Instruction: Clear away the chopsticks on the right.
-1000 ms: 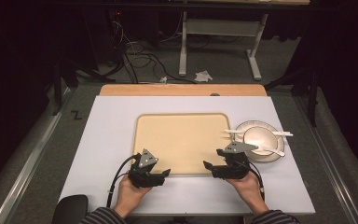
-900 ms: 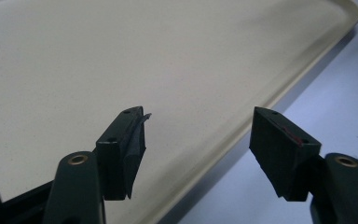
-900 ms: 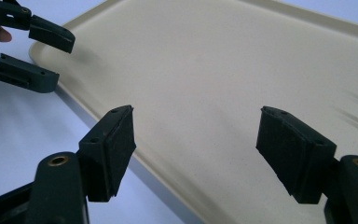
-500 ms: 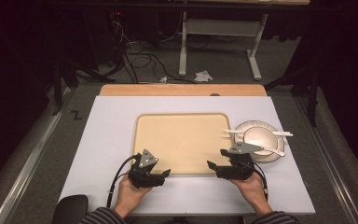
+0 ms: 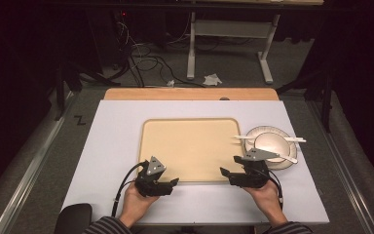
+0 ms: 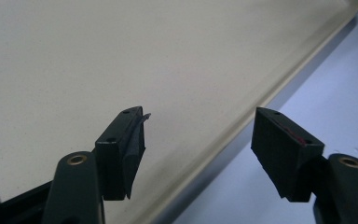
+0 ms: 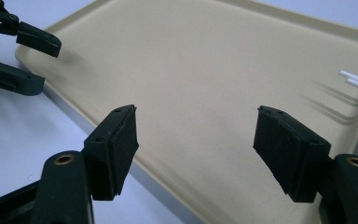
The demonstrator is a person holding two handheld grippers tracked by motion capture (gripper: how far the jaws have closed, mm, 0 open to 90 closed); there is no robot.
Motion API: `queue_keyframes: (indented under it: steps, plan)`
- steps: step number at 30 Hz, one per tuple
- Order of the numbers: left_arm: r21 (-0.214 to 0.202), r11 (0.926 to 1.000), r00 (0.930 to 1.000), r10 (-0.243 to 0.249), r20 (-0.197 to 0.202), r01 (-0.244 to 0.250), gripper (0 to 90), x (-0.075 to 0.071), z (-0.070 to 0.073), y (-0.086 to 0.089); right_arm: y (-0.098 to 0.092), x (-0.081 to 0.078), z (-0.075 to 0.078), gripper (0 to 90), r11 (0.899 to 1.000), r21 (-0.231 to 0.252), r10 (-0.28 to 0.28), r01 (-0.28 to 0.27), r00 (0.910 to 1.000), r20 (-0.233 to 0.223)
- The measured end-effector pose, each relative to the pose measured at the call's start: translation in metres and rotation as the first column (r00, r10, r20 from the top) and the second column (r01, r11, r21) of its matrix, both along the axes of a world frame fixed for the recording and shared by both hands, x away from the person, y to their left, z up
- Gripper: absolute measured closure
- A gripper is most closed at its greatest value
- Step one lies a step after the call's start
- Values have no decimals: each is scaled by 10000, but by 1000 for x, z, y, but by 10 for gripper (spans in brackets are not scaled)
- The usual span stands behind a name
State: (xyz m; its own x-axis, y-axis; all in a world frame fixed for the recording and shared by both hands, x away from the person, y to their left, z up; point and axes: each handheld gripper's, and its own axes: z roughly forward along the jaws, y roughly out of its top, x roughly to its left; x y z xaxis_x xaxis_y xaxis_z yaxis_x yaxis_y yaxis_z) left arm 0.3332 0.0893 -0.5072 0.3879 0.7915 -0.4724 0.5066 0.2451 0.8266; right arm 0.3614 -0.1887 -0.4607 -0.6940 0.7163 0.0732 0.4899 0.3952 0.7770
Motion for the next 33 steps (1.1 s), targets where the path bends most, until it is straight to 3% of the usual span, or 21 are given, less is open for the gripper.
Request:
queue_keyframes:
  steps: [20, 33]
  plan:
    - [198, 9997, 9997, -153, -214, 157, 347, 0, -4, -3, -11, 0, 1, 318, 9995, -55, -324, 325, 9994, 85]
    - [411, 9990, 9997, -186, -136, 191, 348, 0, -5, -4, -13, 1, 1, 346, 9988, -49, -491, 491, 9987, 123]
